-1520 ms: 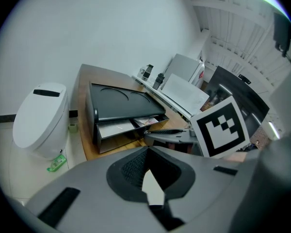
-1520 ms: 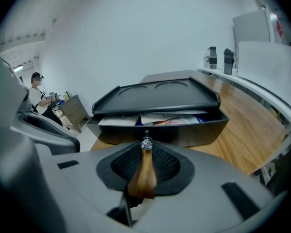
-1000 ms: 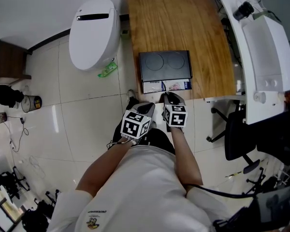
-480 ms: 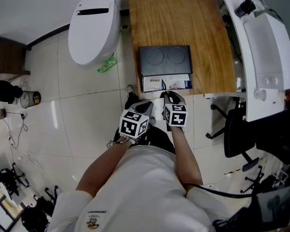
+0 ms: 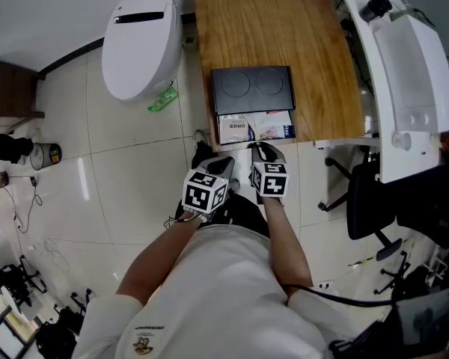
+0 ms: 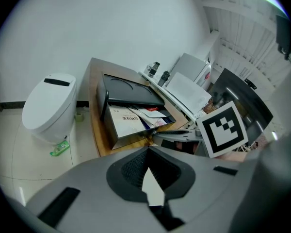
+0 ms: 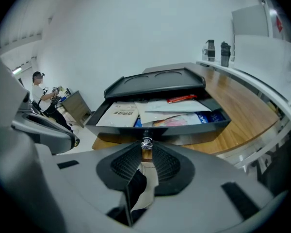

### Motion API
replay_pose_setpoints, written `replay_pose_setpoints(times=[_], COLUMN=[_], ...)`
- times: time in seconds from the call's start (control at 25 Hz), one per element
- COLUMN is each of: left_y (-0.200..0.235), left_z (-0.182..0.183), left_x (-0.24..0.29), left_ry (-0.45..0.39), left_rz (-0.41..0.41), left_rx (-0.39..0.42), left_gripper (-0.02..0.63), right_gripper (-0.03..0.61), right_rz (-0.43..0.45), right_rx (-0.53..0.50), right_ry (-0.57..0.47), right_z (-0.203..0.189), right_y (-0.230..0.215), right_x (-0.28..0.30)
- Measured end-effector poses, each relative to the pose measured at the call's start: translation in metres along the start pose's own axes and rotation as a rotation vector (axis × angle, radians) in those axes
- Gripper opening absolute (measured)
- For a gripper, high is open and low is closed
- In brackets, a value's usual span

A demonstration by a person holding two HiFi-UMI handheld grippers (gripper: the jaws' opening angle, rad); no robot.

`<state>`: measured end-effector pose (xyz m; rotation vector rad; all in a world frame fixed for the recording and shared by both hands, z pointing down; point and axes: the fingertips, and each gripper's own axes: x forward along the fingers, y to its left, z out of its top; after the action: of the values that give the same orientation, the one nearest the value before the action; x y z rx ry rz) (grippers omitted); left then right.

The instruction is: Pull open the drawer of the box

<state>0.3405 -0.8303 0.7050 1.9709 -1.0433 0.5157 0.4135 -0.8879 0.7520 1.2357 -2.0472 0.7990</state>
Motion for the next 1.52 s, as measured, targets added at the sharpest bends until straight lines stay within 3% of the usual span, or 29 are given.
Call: replay_pose_setpoints(times=[1.52], left_y=[-0.016], left_z=[-0.024], left_x=[-0.015], left_ry=[-0.018], left_rz=[0.009], left_rx=[-0.008], left_gripper=[0.002], right_gripper=[0.075], right_rz=[0.017], right_rx=[0.000], right_ry=[-0.004], right_z=[-0.027], right_y=[0.001], right_x=[-0.021])
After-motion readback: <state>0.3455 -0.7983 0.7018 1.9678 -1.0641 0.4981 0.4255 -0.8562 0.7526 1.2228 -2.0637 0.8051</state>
